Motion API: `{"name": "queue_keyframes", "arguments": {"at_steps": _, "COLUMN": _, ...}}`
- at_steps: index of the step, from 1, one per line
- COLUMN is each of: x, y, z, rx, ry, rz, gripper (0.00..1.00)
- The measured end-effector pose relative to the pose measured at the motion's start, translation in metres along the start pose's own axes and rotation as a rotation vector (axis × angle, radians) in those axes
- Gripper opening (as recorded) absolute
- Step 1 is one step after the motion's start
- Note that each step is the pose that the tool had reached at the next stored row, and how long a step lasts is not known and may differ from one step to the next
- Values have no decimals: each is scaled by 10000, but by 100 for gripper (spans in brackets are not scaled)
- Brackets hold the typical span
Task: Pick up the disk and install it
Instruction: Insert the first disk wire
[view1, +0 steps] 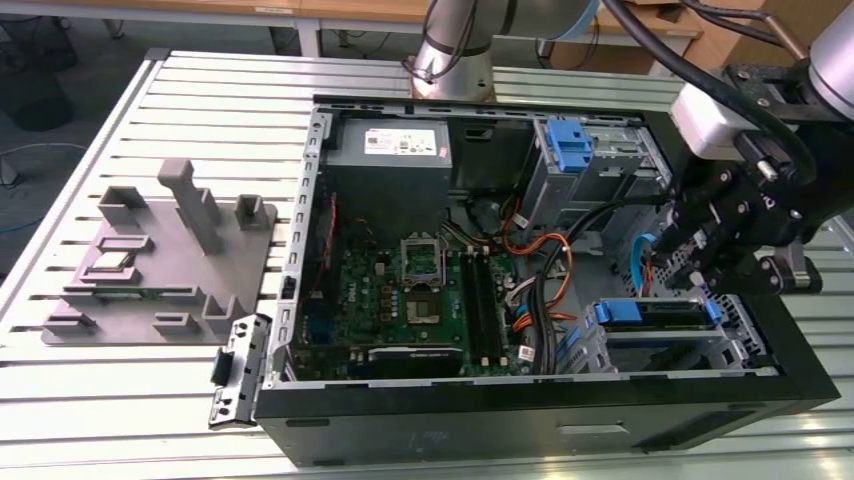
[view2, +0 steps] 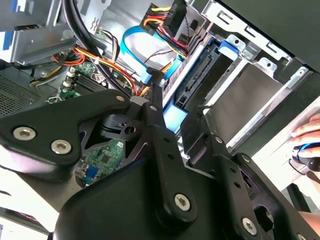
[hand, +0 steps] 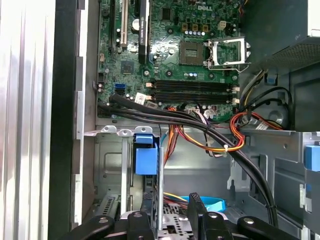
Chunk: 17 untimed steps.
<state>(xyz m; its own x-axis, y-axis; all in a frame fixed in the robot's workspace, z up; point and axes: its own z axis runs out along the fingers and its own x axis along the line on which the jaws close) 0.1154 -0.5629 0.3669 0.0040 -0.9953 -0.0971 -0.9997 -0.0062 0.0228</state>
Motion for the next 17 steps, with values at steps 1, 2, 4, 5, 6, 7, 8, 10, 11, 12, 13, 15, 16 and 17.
{"name": "queue_keyframes", "arguments": {"at_steps": 1, "x": -10, "y": 0, "z": -2, "rx": 0, "ry": -1, "rz": 0, "gripper": 42}}
{"name": "queue_keyframes", "arguments": {"at_steps": 2, "x": -22, "y": 0, "z": -2, "rx": 0, "ry": -6, "rz": 0, "gripper": 42}}
{"name": "queue_keyframes", "arguments": {"at_steps": 4, "x": -58, "y": 0, "z": 2, "rx": 0, "ry": -15, "rz": 0, "gripper": 42}}
{"name": "queue_keyframes", "arguments": {"at_steps": 5, "x": -77, "y": 0, "z": 3, "rx": 0, "ry": -18, "rz": 0, "gripper": 42}}
{"name": "queue_keyframes", "arguments": {"at_steps": 6, "x": -94, "y": 0, "z": 5, "rx": 0, "ry": -23, "rz": 0, "gripper": 42}}
{"name": "queue_keyframes", "arguments": {"at_steps": 7, "x": -103, "y": 0, "z": 4, "rx": 0, "ry": -30, "rz": 0, "gripper": 42}}
{"name": "queue_keyframes", "arguments": {"at_steps": 8, "x": -109, "y": 0, "z": -2, "rx": 0, "ry": -33, "rz": 0, "gripper": 42}}
{"name": "queue_keyframes", "arguments": {"at_steps": 10, "x": -119, "y": 0, "z": -16, "rx": 0, "ry": -36, "rz": -1, "gripper": 42}}
{"name": "queue_keyframes", "arguments": {"at_steps": 11, "x": -125, "y": 0, "z": -23, "rx": 0, "ry": -38, "rz": -1, "gripper": 42}}
{"name": "queue_keyframes", "arguments": {"at_steps": 12, "x": -131, "y": 0, "z": -29, "rx": 0, "ry": -39, "rz": -1, "gripper": 42}}
{"name": "queue_keyframes", "arguments": {"at_steps": 13, "x": -137, "y": 0, "z": -30, "rx": 0, "ry": -38, "rz": -1, "gripper": 42}}
{"name": "queue_keyframes", "arguments": {"at_steps": 15, "x": -157, "y": 0, "z": -28, "rx": 1, "ry": -43, "rz": -1, "gripper": 42}}
{"name": "queue_keyframes", "arguments": {"at_steps": 16, "x": -168, "y": 0, "z": -27, "rx": 0, "ry": -46, "rz": -1, "gripper": 42}}
{"name": "queue_keyframes", "arguments": {"at_steps": 17, "x": -179, "y": 0, "z": -25, "rx": 0, "ry": -47, "rz": -1, "gripper": 42}}
